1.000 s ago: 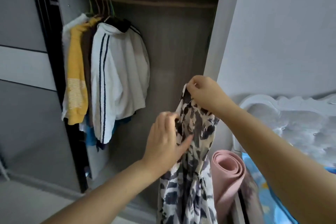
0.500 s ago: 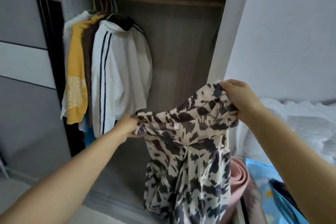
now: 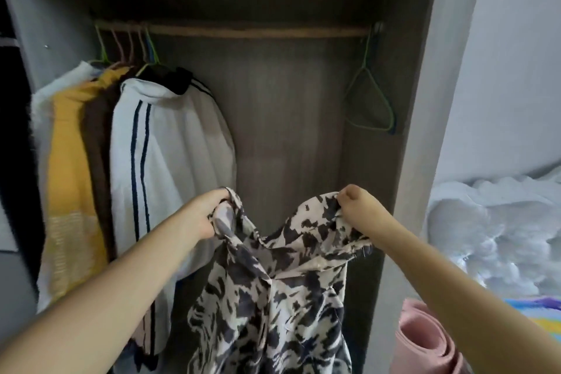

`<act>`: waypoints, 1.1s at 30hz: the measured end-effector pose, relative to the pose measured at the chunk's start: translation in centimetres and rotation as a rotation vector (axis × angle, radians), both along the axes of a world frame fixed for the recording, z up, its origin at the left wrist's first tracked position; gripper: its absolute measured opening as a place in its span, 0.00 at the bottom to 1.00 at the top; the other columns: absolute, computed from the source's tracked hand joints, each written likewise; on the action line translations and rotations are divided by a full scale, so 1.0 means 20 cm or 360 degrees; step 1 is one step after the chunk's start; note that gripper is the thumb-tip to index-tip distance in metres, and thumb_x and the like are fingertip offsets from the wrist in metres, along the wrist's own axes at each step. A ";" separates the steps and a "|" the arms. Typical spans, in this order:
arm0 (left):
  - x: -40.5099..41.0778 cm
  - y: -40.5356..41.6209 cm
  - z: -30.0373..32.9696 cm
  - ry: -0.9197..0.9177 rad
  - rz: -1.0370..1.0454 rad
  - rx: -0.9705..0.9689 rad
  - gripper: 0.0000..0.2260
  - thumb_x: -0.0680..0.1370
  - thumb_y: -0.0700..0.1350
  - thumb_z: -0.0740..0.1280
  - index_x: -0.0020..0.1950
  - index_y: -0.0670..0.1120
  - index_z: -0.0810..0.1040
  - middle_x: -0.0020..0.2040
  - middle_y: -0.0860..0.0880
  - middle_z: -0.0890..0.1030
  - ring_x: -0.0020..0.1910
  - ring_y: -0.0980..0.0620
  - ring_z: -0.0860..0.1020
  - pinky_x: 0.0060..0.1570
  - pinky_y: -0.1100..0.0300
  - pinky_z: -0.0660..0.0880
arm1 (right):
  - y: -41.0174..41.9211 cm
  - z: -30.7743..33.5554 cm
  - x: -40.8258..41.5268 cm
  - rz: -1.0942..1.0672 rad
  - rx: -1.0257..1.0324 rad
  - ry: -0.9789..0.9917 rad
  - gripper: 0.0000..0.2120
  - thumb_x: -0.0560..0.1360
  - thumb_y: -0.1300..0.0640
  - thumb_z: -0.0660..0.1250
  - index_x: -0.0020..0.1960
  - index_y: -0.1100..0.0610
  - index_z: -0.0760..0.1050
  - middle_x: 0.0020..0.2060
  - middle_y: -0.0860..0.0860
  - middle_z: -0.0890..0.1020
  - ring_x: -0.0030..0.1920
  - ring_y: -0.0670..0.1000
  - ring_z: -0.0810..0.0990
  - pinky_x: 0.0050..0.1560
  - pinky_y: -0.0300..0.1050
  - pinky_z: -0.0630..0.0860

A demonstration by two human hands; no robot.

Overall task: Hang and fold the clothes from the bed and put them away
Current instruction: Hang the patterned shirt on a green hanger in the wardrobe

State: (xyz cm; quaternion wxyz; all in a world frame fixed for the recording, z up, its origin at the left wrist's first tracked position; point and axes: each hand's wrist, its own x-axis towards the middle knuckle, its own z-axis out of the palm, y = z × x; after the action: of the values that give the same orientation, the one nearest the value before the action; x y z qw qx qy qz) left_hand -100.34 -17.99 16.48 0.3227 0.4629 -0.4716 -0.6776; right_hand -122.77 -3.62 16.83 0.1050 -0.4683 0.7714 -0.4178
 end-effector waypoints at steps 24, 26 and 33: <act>-0.36 -0.84 0.38 0.0402 -0.0408 -0.0227 0.19 0.79 0.55 0.63 0.40 0.41 0.79 0.30 0.43 0.82 0.26 0.48 0.81 0.30 0.57 0.76 | -0.87 1.02 -0.58 -0.1145 0.0601 0.1612 0.17 0.81 0.63 0.53 0.68 0.62 0.70 0.65 0.59 0.74 0.64 0.60 0.73 0.58 0.49 0.71; -0.38 -0.86 0.37 0.0406 -0.0419 -0.0209 0.18 0.79 0.55 0.63 0.41 0.41 0.78 0.30 0.43 0.82 0.25 0.47 0.80 0.30 0.57 0.77 | -0.87 0.99 -0.61 -0.1149 0.0608 0.1650 0.16 0.80 0.64 0.55 0.64 0.62 0.74 0.62 0.59 0.77 0.62 0.59 0.76 0.56 0.49 0.72; -0.44 -0.84 0.35 0.0422 -0.0438 -0.0175 0.17 0.80 0.53 0.63 0.42 0.40 0.78 0.31 0.42 0.82 0.26 0.46 0.80 0.35 0.55 0.76 | -0.83 1.01 -0.64 -0.1030 0.0328 0.1704 0.14 0.78 0.69 0.55 0.60 0.67 0.74 0.56 0.65 0.79 0.57 0.65 0.78 0.51 0.55 0.75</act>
State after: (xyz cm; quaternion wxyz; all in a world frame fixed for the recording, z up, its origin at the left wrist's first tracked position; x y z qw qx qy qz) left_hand -109.06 -34.73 23.56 0.3110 0.2824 -0.5202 -0.7436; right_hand -135.63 -20.24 37.02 -0.3824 -0.3431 0.8558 -0.0600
